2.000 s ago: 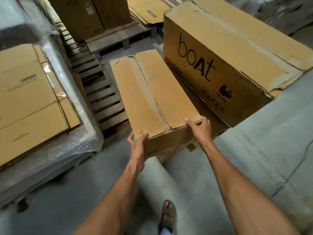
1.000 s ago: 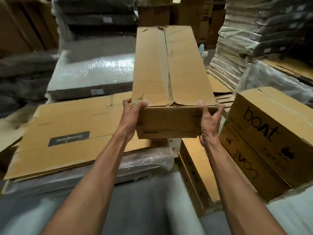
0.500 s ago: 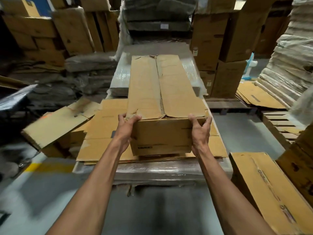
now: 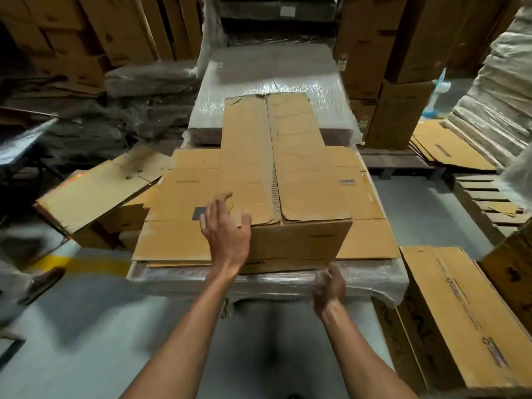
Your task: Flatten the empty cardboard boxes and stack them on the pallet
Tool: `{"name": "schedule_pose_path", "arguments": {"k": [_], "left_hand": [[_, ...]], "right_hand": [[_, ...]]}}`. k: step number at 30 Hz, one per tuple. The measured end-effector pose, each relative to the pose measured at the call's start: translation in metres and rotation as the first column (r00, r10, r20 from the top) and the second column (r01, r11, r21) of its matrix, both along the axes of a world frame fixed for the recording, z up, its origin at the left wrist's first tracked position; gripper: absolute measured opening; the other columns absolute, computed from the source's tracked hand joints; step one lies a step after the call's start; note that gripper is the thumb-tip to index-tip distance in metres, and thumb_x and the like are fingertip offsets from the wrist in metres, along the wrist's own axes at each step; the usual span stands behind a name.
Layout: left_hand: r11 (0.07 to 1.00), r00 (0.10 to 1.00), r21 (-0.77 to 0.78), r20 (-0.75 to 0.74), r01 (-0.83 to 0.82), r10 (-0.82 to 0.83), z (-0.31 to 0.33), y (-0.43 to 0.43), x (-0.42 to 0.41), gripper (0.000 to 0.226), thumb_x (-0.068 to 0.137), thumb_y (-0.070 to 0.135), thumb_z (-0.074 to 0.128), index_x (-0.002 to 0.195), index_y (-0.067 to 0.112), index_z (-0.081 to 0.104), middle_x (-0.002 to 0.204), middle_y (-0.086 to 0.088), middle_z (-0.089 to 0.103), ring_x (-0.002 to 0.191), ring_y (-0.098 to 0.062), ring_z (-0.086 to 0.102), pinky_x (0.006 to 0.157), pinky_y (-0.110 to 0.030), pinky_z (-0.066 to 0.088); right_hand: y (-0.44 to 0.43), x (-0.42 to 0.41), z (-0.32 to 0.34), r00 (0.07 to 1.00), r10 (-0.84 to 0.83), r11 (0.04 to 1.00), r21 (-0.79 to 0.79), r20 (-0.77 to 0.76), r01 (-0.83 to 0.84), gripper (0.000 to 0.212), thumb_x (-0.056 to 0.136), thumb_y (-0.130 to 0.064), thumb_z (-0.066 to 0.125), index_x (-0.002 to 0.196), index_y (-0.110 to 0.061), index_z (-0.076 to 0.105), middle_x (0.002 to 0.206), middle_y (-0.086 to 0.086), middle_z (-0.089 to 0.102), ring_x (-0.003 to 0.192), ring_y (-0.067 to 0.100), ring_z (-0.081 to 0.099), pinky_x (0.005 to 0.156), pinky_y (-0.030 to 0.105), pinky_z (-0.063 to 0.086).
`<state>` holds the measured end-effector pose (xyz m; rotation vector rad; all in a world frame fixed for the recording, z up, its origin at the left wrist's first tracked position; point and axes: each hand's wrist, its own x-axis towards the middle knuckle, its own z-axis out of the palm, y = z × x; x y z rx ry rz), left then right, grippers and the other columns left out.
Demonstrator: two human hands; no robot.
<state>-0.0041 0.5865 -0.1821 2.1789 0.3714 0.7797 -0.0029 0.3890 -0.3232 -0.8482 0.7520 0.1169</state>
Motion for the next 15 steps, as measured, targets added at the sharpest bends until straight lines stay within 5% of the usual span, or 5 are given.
{"name": "schedule_pose_path", "arguments": {"k": [4,6,8,13,15], "left_hand": [[0.833,0.943,0.444,-0.122,0.331,-0.309,-0.005,-0.035,0.006,0.058,0.096,0.053,0.049,0.146,0.024,0.045,0.156,-0.001,0.044,0.149,-0.021,0.032,0.123,-0.06,0.004],[0.743,0.914,0.532,-0.209,0.406,-0.349,-0.011,-0.051,0.007,0.065,0.097,0.058,0.043,0.151,0.022,0.041,0.16,-0.001,0.038,0.151,-0.022,0.029,0.123,-0.06,0.002],[0.708,0.916,0.581,-0.247,0.401,-0.316,-0.019,-0.057,0.01,0.069,0.097,0.059,0.04,0.154,0.02,0.039,0.163,-0.003,0.034,0.151,-0.023,0.029,0.123,-0.061,0.005],[0.602,0.939,0.721,-0.244,0.343,-0.243,0.004,-0.051,0.032,0.07,0.094,0.06,0.042,0.152,0.02,0.04,0.158,-0.006,0.042,0.144,-0.027,0.041,0.117,-0.061,0.019],[0.583,0.952,0.757,-0.185,0.296,-0.243,0.035,-0.048,0.05,0.067,0.092,0.061,0.046,0.146,0.021,0.046,0.151,-0.005,0.05,0.136,-0.026,0.048,0.112,-0.056,0.026]], "right_hand": [[0.023,0.003,-0.022,0.981,0.193,0.948,0.26,-0.023,-0.181,0.048,0.1,-0.058,0.046,0.071,-0.02,0.048,0.053,0.001,0.05,0.048,0.015,0.05,0.052,0.029,0.044],[0.034,0.013,-0.02,0.985,0.157,0.926,0.335,0.071,-0.172,0.052,0.092,-0.062,0.054,0.104,-0.014,0.069,0.094,0.017,0.075,0.09,0.03,0.071,0.088,0.049,0.055],[0.039,0.015,-0.012,0.987,0.123,0.903,0.401,0.1,-0.153,0.061,0.09,-0.062,0.055,0.129,-0.017,0.067,0.126,0.02,0.069,0.12,0.042,0.062,0.106,0.062,0.043],[0.044,0.018,-0.002,0.988,0.152,0.939,0.307,0.026,-0.153,0.105,0.062,-0.075,0.078,0.147,-0.019,0.052,0.149,0.022,0.051,0.132,0.043,0.052,0.106,0.067,0.042],[0.049,0.026,0.017,0.991,0.136,0.926,0.354,0.013,-0.131,0.1,0.078,-0.068,0.071,0.156,-0.015,0.038,0.158,0.024,0.036,0.144,0.046,0.037,0.114,0.066,0.032]]}}
